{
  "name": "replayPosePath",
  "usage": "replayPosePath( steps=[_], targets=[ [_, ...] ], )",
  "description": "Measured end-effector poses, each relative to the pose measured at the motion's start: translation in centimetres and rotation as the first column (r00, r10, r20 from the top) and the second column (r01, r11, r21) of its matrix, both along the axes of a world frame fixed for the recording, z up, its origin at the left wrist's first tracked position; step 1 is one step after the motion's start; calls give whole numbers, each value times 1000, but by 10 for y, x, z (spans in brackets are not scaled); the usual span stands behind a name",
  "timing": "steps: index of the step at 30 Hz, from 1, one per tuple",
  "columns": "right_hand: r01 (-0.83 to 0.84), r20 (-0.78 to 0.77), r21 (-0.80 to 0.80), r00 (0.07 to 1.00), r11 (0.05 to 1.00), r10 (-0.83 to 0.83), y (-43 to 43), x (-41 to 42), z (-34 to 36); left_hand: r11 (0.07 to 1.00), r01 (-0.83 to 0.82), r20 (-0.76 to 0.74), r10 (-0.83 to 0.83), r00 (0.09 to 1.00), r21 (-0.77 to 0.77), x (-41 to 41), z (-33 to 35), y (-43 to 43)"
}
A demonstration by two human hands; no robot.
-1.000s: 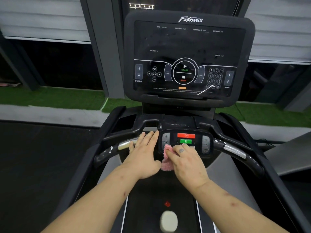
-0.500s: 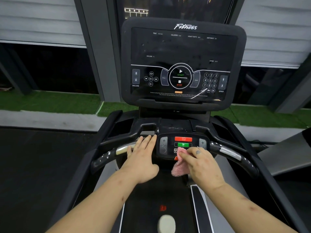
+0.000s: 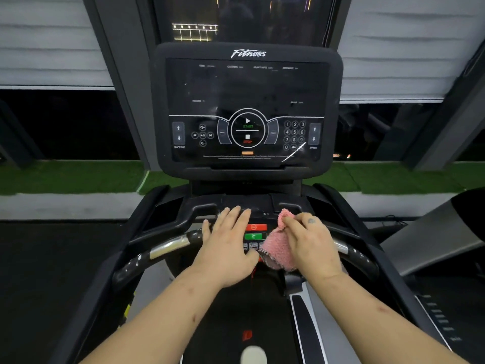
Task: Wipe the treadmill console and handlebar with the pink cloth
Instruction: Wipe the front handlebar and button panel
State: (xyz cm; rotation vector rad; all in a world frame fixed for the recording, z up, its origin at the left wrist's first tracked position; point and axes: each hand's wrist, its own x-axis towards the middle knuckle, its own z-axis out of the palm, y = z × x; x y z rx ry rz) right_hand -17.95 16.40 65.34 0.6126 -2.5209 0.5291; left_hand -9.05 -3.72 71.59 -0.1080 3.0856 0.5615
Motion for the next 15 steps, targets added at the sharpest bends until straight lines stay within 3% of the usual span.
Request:
replayPosePath(
  steps=[4,8,15],
  targets=[
    [-102,-2,11,995,995,102,10,2,-9,993,-1,-6,0,1000,-114,-9,-7,23],
    [-184,156,145,974,972,161,19,-8,-20,978,40,-19,-45,999,-203,-15,-8,43],
    [-90,198,-158,973,983,121,25,-14,-11,977,35,-7,-37,999,-209,-23,-11,65]
  ],
)
